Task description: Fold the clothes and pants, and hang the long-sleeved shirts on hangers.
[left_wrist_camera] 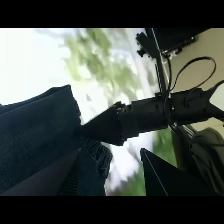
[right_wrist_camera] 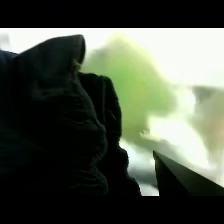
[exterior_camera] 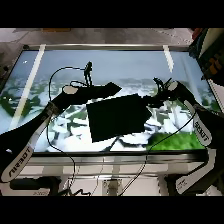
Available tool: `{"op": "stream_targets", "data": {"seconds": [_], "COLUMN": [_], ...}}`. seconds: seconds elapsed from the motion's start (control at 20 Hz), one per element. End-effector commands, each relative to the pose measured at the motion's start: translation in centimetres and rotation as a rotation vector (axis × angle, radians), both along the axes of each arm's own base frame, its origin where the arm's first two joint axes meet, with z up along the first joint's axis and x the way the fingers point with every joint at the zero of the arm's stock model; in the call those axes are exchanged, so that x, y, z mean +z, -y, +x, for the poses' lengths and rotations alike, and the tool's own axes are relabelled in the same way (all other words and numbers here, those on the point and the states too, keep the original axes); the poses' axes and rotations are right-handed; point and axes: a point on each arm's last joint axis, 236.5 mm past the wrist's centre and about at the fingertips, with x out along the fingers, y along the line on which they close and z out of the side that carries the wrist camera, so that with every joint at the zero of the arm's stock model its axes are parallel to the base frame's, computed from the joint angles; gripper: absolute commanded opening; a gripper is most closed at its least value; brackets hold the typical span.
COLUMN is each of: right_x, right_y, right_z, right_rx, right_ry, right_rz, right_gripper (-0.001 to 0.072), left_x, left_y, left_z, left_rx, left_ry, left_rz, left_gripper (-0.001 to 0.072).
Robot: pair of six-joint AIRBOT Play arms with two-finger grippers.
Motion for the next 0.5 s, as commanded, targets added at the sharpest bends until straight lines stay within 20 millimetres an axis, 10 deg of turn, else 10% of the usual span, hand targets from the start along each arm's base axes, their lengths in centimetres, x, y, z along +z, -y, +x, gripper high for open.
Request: {"op": "stream_targets", "data": {"seconds": [0.0,0.45], "right_x": [-1.3,2.5], "right_y": [-0.5,-12.4], "right_z": [-3.4,-4.1], "right_rx": [0.003,0.133], "right_ry": [-0.181,-0.193], "right_rz": [0.074,0.606], "right_gripper": [0.0683,0.0664], "left_x": [0.0,-0.6], "left_y": [0.0,-0.2], "left_z": [0.0,-0.1], "left_rx": [0.0,-0.01], "left_ry": [0.0,0.014], "left_rz": [0.0,0.036], "left_gripper": [0.0444,0.0444]}}
